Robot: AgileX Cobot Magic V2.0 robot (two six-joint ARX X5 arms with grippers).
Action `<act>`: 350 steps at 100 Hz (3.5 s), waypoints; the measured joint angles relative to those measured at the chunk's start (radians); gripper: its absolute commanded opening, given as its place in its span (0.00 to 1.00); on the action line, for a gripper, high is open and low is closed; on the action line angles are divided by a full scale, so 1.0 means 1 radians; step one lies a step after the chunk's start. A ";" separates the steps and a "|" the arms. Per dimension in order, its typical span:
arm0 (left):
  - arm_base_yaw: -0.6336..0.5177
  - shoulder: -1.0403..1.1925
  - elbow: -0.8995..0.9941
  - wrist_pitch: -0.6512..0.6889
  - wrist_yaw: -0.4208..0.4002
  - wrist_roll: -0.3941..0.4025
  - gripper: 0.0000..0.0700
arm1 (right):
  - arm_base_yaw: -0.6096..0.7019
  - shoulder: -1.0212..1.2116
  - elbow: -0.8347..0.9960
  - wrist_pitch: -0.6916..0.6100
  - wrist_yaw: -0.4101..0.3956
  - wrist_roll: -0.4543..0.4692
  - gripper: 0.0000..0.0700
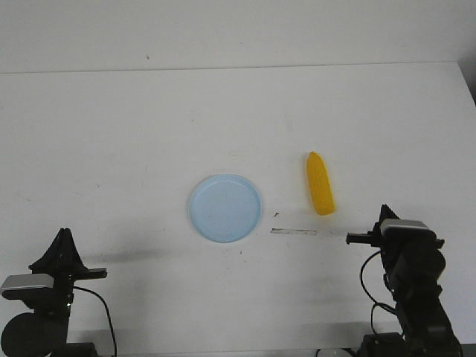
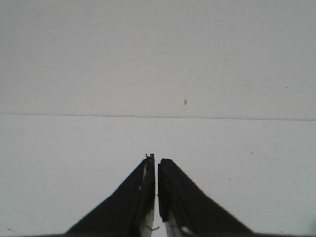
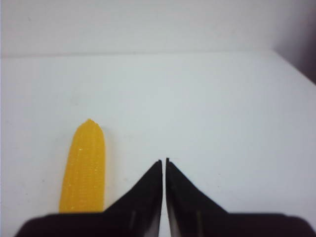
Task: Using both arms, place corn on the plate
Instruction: 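Reach the right gripper forward to the yellow corn cob, then close the right gripper around the corn cob and lift it, then carry the corn with the right gripper over the plate and lower it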
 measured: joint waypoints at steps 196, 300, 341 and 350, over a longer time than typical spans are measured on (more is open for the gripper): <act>0.000 0.000 0.000 -0.001 0.000 0.000 0.00 | 0.130 1.151 0.692 -0.328 -0.179 0.106 0.59; 0.000 0.000 0.000 -0.001 0.000 0.000 0.00 | 0.335 1.125 0.830 -0.327 -0.549 0.167 0.40; 0.000 0.000 0.000 -0.001 0.000 0.000 0.00 | 0.530 1.248 0.828 -0.243 -0.538 0.209 0.40; 0.000 0.000 0.000 -0.001 0.000 0.000 0.00 | 0.541 1.274 0.828 -0.238 -0.518 0.223 0.41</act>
